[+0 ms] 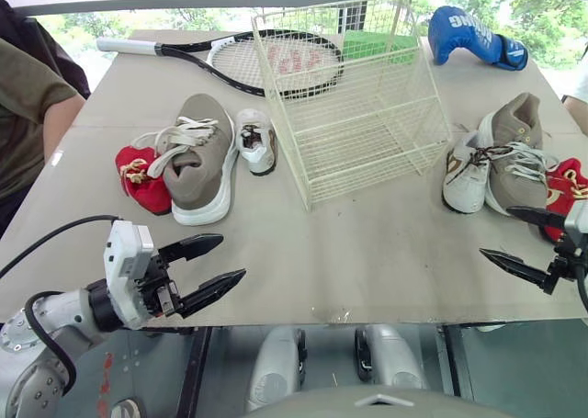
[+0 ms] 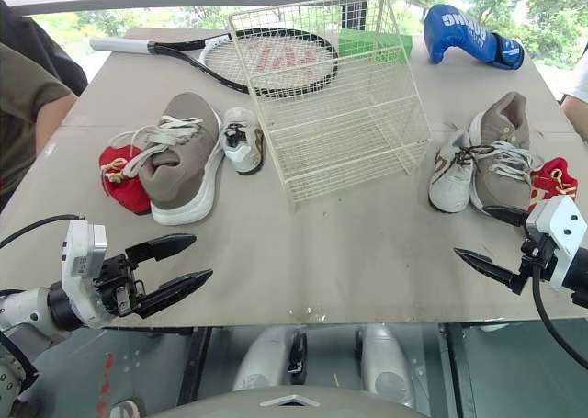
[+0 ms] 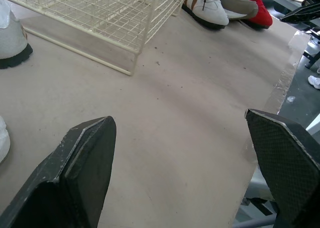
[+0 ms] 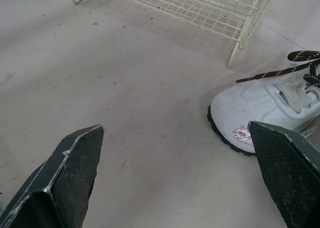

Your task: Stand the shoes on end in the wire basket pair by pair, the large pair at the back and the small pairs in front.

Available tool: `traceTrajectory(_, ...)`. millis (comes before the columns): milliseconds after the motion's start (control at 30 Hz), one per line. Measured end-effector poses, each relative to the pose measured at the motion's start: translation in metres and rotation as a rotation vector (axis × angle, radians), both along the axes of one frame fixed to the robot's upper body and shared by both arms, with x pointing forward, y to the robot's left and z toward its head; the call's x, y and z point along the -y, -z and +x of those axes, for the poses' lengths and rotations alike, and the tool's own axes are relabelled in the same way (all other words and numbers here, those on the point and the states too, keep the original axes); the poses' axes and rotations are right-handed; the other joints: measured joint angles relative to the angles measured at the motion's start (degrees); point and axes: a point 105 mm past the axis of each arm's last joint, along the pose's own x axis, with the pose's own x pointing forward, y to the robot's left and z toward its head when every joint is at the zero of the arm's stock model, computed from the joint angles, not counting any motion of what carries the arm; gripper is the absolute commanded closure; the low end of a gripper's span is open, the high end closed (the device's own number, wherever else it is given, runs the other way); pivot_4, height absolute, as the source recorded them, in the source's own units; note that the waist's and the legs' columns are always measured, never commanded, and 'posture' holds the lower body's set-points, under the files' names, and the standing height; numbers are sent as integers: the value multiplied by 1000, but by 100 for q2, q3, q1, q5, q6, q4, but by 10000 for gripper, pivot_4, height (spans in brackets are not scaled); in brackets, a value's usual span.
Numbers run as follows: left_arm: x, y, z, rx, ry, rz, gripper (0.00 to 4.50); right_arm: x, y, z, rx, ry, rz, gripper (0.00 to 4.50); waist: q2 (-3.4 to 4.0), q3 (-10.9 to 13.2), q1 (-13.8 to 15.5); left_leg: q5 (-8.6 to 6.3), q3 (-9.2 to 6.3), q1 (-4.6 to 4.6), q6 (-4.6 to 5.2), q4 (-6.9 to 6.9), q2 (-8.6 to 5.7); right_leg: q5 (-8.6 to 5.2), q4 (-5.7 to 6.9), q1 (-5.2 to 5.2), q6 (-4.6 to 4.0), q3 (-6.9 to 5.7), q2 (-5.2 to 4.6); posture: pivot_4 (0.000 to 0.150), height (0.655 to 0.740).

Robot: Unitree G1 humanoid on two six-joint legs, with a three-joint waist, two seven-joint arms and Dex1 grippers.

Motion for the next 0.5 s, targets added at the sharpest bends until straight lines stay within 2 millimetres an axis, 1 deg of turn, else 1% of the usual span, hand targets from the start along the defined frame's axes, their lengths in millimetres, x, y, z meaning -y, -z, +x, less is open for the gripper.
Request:
traceTrajectory(67, 0, 0, 1, 6, -9, -5, 445, -1, -2, 2, 11, 7, 7, 83, 0, 0, 2, 0, -1, 1, 0, -3, -1, 0, -1, 0, 0, -1, 14, 1500, 7400)
traceTrajectory(100, 4, -1, 5, 24, -23, -27, 445, -5, -8, 8, 45, 12, 34, 83, 6, 2, -10, 0, 0, 2, 0, -3, 0, 0, -2, 1, 1, 3, 15, 1500, 7400)
traceTrajectory(133, 13, -5, 11, 53, -19, -69, 445, -18, -20, 17, 100, -7, 77, 83, 10, 5, -23, 1, 1, 2, 0, 2, 1, 1, -1, 1, 3, 4, 16, 1500, 7400)
traceTrajectory(200, 31, -14, 11, 91, 28, -111, 445, -43, -41, 23, 177, -83, 108, 83, 8, 7, -28, 1, -1, 3, 0, 10, 5, 4, 2, 4, 7, 3, 21, 1500, 7400)
traceTrajectory(267, 38, -19, 8, 102, 65, -133, 445, -59, -57, 28, 235, -137, 97, 83, 11, 8, -35, 1, 3, 6, 0, 11, 5, 4, 2, 6, 7, 3, 21, 1500, 7400)
traceTrajectory(333, 41, -23, 6, 125, 90, -142, 445, -76, -72, 39, 261, -197, 58, 83, 14, 13, -25, 1, 1, 0, 0, 11, 2, 5, 2, 1, 6, 1, 20, 1500, 7400)
traceTrajectory(367, 43, -25, 6, 133, 102, -140, 445, -79, -74, 41, 267, -207, 40, 83, 14, 13, -21, 1, 2, 0, 0, 11, 1, 5, 2, 0, 5, 1, 20, 1500, 7400)
traceTrajectory(467, 50, -26, 3, 167, 130, -125, 445, -87, -83, 64, 269, -253, -108, 83, 23, 19, -18, 1, 5, -3, 1, 13, -4, 6, 1, -1, 3, 2, 16, 1500, 7400)
traceTrajectory(500, 52, -27, 3, 174, 139, -128, 445, -88, -85, 70, 262, -266, -132, 83, 23, 20, -20, 1, 6, -4, 1, 12, -4, 6, 0, -3, 3, 4, 15, 1500, 7400)
